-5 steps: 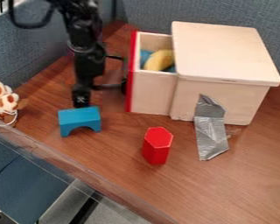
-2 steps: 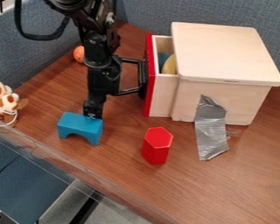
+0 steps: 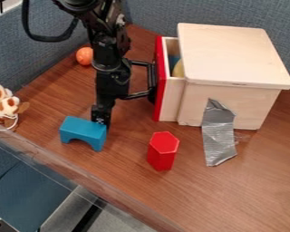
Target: Close the drawer
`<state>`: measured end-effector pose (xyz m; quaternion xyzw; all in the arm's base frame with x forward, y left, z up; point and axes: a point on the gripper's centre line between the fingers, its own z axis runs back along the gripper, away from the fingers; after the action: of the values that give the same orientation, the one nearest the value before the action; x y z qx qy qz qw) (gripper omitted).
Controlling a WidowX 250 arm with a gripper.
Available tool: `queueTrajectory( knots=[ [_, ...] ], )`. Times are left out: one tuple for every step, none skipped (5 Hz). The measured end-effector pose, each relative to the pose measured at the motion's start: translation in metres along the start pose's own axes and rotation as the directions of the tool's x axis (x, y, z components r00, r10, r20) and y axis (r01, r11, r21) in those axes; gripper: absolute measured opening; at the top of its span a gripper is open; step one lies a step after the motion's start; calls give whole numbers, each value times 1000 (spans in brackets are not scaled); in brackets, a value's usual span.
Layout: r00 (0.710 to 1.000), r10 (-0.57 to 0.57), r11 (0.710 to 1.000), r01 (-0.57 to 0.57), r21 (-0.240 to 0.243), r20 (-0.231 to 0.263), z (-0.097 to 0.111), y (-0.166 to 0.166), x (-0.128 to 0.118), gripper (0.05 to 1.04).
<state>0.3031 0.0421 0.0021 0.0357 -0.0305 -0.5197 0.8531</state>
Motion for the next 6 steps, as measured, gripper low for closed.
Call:
queueTrajectory(
  knots=[
    [1000, 13, 1000, -13, 1, -7, 1, 6, 0, 999],
    [999, 43, 999, -43, -1, 7, 2, 12, 0, 1000],
    [998, 59, 998, -59, -11, 22, 3, 14, 1, 1000],
    [997, 64, 998, -63, -17, 33, 3, 16, 2, 1000],
    [997, 63, 998, -62, -21, 39, 3, 15, 3, 1000],
    [997, 63, 997, -61, -36, 50, 3, 12, 7, 999]
  ],
)
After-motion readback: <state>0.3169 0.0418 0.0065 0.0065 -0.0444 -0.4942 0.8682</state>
